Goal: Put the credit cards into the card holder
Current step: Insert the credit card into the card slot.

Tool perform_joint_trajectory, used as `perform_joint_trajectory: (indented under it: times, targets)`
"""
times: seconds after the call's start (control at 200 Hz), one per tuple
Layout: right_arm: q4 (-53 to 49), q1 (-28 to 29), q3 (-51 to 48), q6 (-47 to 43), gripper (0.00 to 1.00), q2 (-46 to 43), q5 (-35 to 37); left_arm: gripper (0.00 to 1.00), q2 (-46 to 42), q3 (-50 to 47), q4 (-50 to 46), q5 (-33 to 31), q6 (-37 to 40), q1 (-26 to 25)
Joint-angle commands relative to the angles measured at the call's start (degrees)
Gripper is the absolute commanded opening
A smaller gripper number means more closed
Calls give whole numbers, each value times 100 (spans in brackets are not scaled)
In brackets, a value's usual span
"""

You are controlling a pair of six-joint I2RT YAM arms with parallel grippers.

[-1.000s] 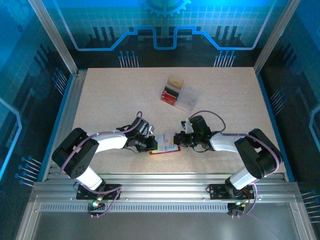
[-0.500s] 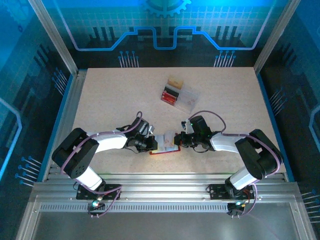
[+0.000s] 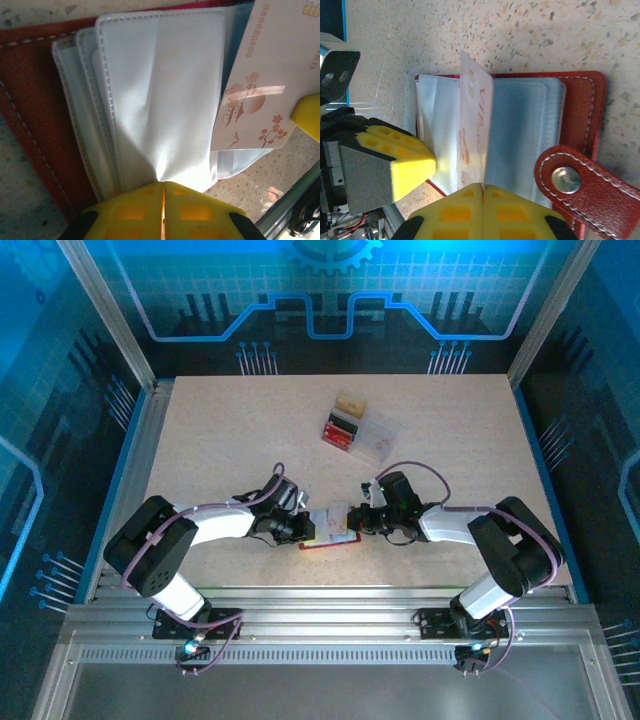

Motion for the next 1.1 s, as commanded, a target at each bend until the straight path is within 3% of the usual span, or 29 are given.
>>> perform_joint_trajectory:
  times: [0.0, 0.585, 1.091]
  targets:
    - [51, 88, 22, -10, 0, 160, 18, 8, 91, -159, -362, -215, -10, 70]
    - [130, 241, 94, 40, 0, 338, -253, 9, 74, -163, -360, -217, -9, 74]
    - [-1893, 121, 996, -777, 0, 488, -445, 9, 69, -162, -375, -232, -3, 76]
